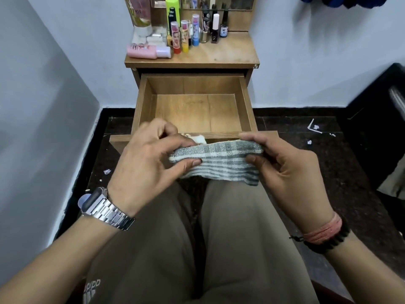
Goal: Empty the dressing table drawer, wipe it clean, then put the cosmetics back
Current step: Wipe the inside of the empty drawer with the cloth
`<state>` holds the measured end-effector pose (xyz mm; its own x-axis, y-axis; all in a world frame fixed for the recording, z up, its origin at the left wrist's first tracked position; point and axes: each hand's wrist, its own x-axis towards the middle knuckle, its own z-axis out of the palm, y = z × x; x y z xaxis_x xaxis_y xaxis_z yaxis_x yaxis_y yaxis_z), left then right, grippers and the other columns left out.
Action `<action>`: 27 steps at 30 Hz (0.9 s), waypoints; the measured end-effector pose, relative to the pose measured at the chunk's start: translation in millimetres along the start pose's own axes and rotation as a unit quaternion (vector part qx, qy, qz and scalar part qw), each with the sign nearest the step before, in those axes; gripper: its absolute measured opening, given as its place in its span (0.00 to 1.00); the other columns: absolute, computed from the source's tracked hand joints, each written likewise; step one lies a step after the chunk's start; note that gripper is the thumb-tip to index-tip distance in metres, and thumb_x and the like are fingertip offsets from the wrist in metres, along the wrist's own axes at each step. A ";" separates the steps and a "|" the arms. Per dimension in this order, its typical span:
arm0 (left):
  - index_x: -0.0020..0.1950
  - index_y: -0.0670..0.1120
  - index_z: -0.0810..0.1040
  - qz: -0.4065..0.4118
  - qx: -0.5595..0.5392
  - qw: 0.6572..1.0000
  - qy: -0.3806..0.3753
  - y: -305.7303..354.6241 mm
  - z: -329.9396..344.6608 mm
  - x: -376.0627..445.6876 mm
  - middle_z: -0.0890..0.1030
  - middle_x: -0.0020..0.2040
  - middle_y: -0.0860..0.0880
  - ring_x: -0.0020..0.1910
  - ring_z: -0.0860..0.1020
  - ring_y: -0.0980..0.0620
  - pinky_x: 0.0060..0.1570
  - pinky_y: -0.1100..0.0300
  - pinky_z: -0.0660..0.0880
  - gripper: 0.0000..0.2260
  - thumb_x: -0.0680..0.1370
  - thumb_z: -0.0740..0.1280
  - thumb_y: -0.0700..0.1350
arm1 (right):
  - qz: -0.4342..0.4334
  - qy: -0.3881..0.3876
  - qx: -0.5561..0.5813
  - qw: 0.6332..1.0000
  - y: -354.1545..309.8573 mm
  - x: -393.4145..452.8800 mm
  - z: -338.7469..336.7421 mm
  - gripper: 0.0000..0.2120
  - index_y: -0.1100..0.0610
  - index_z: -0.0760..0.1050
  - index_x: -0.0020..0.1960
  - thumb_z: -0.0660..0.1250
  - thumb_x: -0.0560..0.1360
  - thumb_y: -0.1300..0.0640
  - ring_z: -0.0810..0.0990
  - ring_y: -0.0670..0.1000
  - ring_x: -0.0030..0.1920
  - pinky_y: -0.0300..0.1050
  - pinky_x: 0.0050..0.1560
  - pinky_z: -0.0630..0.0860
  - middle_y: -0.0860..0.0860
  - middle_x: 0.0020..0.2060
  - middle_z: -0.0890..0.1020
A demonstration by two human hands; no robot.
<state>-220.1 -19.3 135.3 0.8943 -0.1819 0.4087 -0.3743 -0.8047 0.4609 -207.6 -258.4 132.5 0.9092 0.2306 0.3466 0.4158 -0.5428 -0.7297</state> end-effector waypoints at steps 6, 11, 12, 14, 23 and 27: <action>0.53 0.41 0.80 -0.302 -0.535 0.784 -0.085 16.5 -5.2 3.1 0.83 0.52 0.41 0.52 0.81 0.43 0.53 0.48 0.78 0.14 0.76 0.68 0.50 | 0.174 -0.047 0.133 0.975 -3.6 9.4 -6.8 0.11 0.59 0.82 0.47 0.66 0.77 0.52 0.80 0.44 0.44 0.30 0.44 0.74 0.52 0.45 0.83; 0.55 0.41 0.79 -0.354 -0.596 0.709 -0.128 25.2 0.1 1.7 0.83 0.51 0.41 0.48 0.83 0.46 0.44 0.56 0.81 0.12 0.72 0.67 0.39 | 0.405 -0.213 0.457 0.762 -8.9 10.7 -5.5 0.18 0.60 0.79 0.60 0.68 0.74 0.52 0.81 0.59 0.57 0.56 0.57 0.77 0.59 0.55 0.83; 0.57 0.40 0.78 -0.351 -0.596 0.710 -0.133 22.4 1.1 2.6 0.83 0.52 0.41 0.49 0.83 0.46 0.46 0.56 0.81 0.13 0.72 0.67 0.38 | 0.402 -0.239 0.482 0.741 -6.9 9.8 -5.3 0.20 0.61 0.78 0.62 0.70 0.73 0.53 0.79 0.61 0.59 0.58 0.59 0.75 0.60 0.58 0.81; 0.59 0.39 0.77 -0.346 -0.594 0.713 -0.140 17.0 2.5 9.1 0.82 0.53 0.39 0.49 0.82 0.45 0.48 0.56 0.80 0.14 0.73 0.67 0.39 | 0.386 -0.265 0.524 0.712 -7.4 9.8 -3.5 0.20 0.60 0.77 0.63 0.69 0.73 0.56 0.80 0.61 0.58 0.54 0.55 0.76 0.61 0.60 0.80; 0.63 0.53 0.73 -0.063 0.132 0.980 -0.133 -69.8 42.9 58.6 0.78 0.58 0.54 0.56 0.75 0.50 0.54 0.56 0.71 0.23 0.77 0.50 0.62 | 0.361 0.006 0.593 0.719 40.3 112.1 -12.7 0.18 0.62 0.70 0.69 0.56 0.80 0.64 0.80 0.59 0.60 0.56 0.54 0.80 0.61 0.61 0.79; 0.49 0.54 0.79 -0.049 0.178 0.976 -0.115 -76.8 61.1 44.0 0.82 0.44 0.56 0.44 0.80 0.52 0.40 0.58 0.71 0.19 0.80 0.50 0.58 | 0.121 0.261 0.290 0.913 65.6 202.3 -18.4 0.20 0.56 0.71 0.68 0.58 0.77 0.64 0.80 0.52 0.48 0.47 0.44 0.79 0.51 0.55 0.79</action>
<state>-137.0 -0.1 69.8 0.9680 -0.1837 0.1708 -0.2125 -0.9623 0.1697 3.2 -262.2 165.6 0.9057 -0.3377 0.2563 0.2816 0.0272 -0.9592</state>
